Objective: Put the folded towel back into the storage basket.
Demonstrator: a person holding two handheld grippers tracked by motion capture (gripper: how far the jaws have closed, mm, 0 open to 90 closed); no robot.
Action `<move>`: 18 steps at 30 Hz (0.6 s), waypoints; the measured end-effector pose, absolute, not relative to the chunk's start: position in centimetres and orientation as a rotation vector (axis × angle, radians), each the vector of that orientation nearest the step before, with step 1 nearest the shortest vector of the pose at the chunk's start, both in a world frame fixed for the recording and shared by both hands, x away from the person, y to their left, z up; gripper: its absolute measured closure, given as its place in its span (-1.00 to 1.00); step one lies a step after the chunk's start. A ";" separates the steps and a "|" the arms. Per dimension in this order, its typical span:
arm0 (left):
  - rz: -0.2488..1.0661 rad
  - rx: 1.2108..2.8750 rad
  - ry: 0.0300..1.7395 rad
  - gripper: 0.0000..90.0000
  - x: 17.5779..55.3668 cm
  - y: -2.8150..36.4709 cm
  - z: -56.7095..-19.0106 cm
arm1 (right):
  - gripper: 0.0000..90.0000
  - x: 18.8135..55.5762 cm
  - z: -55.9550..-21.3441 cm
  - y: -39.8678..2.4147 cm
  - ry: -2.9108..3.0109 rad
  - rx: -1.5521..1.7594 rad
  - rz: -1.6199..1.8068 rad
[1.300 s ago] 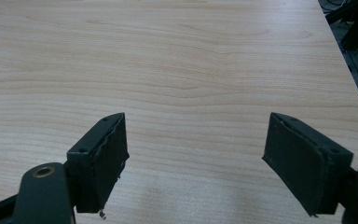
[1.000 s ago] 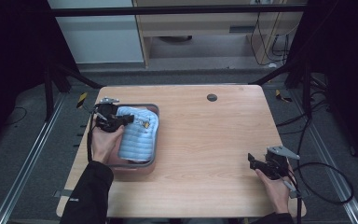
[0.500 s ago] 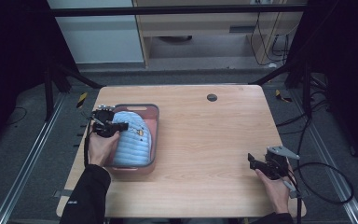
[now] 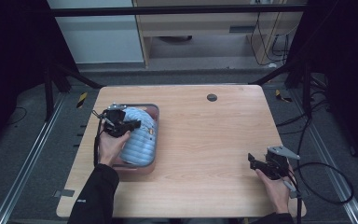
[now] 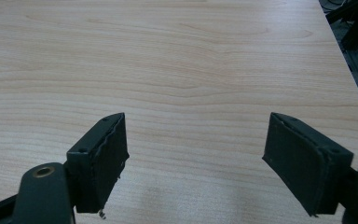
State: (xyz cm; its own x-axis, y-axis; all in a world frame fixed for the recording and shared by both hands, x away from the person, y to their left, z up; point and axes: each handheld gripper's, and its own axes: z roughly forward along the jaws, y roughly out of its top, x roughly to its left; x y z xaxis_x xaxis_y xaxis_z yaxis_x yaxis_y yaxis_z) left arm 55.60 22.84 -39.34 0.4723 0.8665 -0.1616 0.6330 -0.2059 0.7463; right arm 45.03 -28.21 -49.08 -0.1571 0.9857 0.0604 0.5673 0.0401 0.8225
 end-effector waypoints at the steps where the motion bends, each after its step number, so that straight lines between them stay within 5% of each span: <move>1: 0.387 1.942 1.273 0.89 55.7 23.1 -39.5 | -0.53 45.0 -49.1 -28.2 1.779 1.568 0.996; 18: 0.440 2.049 1.571 0.78 55.7 25.1 -41.9 | -0.54 45.0 -49.3 -28.2 1.782 1.550 0.996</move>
State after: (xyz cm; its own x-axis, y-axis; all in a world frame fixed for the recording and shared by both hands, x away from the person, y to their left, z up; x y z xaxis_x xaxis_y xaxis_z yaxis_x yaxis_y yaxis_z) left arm 55.73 25.12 -41.90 0.2755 0.9598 -0.0541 0.7922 -0.1947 0.5784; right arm 44.99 -28.21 -49.26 -0.1650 0.9849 0.0516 0.5601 0.0505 0.8269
